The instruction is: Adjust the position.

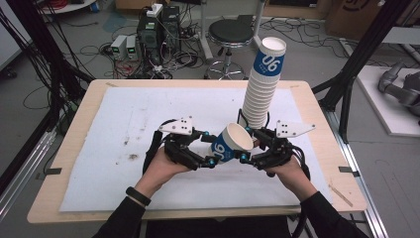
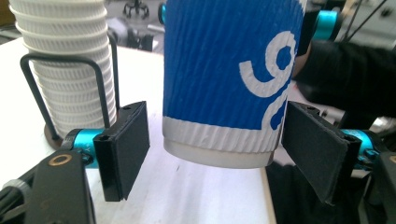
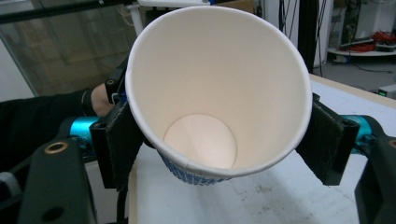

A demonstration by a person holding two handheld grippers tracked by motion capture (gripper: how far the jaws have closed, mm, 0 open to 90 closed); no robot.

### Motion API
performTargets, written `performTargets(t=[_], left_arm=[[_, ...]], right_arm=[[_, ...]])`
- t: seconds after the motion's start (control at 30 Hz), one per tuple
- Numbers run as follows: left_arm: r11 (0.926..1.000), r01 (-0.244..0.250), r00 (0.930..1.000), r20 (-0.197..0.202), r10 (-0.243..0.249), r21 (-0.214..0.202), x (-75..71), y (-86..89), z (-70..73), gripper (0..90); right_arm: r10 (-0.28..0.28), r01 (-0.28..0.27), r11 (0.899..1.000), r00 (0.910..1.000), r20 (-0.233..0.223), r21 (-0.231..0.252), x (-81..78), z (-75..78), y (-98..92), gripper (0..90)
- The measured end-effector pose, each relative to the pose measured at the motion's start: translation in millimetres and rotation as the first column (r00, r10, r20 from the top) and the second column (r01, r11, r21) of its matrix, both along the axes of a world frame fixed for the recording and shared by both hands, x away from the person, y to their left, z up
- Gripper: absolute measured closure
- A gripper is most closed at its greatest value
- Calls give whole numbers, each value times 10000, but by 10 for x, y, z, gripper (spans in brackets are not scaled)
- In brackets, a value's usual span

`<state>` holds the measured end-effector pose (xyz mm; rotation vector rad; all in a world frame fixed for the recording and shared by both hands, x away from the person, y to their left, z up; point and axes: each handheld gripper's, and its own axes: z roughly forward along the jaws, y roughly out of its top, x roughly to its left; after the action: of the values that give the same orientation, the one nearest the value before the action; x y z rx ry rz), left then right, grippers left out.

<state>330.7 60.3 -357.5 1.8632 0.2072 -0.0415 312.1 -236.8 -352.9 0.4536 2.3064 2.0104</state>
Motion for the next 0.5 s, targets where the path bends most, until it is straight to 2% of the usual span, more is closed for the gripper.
performTargets(t=[0.1,0.17,0.3,0.4,0.5], left_arm=[[9979,82,9998,148,-91,647,-39,-86,7,213],[9933,65,9990,430,-115,1150,-58,-126,5,214],[9890,150,9984,514,-227,1469,-66,-167,-17,269],[9903,238,9982,521,-312,1369,-62,-172,-37,295],[9958,281,9986,428,-319,870,-57,-172,-61,298]], right_arm=[[56,-53,9996,9999,116,-275,-7,10,15,233],[70,-60,9984,9998,178,-554,-18,21,22,233],[90,-69,9960,9997,234,-891,-26,31,37,233],[109,-73,9947,9993,351,-1022,-39,40,49,228],[22,17,9963,9990,454,-862,-44,45,51,198]])
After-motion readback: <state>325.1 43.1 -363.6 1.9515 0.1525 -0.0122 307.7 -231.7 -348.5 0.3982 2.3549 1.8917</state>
